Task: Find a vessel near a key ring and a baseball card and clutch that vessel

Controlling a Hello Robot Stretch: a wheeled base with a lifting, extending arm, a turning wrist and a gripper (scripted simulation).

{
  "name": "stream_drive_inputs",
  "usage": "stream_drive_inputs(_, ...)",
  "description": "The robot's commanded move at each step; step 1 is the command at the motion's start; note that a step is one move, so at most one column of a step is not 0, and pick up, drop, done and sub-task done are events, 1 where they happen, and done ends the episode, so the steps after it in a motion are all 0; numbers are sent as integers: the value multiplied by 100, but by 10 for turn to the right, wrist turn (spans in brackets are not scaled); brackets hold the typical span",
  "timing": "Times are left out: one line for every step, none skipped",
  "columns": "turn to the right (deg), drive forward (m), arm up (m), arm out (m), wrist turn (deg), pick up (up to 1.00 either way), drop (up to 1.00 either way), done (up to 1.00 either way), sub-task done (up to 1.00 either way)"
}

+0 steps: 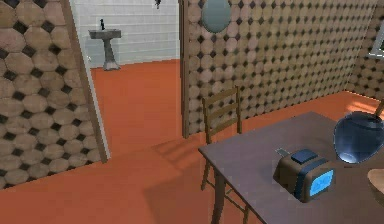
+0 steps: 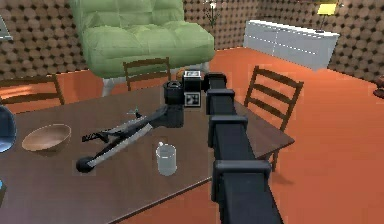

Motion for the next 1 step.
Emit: stream_drive_inputs(0, 0, 0, 0, 450, 0, 0, 0, 0)
